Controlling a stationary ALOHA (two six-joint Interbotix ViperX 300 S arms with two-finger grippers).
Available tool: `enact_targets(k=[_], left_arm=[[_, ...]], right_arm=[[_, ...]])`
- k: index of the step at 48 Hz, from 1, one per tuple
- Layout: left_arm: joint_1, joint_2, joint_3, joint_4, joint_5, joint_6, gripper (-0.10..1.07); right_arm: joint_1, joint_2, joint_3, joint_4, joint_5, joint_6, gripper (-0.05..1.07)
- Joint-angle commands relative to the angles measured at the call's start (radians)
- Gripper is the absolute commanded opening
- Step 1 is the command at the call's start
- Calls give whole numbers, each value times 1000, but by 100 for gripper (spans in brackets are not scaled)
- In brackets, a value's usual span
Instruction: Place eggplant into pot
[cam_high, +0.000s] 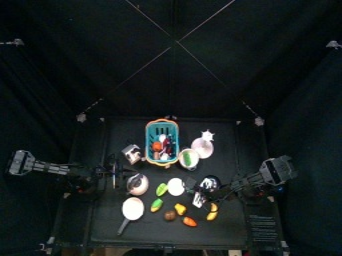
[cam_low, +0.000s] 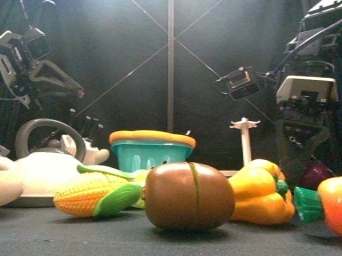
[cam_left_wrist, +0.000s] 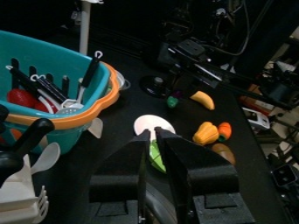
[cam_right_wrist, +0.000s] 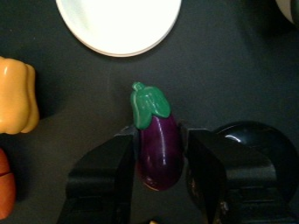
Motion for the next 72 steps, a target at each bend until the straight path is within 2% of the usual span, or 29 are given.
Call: enact_targets(k=[1,8,18,29,34,41,48,57,72], left_arm=[[2,5,-14,-2,-5,0,59],[2,5,-14,0,-5,0,59],[2,5,-15,0,-5,0,59],[3,5,-14,0,-5,0,59],[2,3,-12,0,-5,0,59],[2,5,-12,0,-5,0,59],[2,5,-11,0,-5,0,59],[2,5,-9,0,-3,0,59],[2,5,-9,0,-3,0,59]], right_arm=[[-2,-23,-18,-8,2,-2,73],[-6,-34,-26,-58,8,-6,72],[-49,-94,-44,-235,54,2,72],[-199,-152,-35,-390,55,5,72],[-298,-149,-31,-437,-2,6,72],[-423,-120,-26,-425,-137,5,73],[-505,-91,-3,-410,-225,3,74],[-534,-75,28,-394,-298,3,77],[-543,-75,35,-387,-308,2,95]])
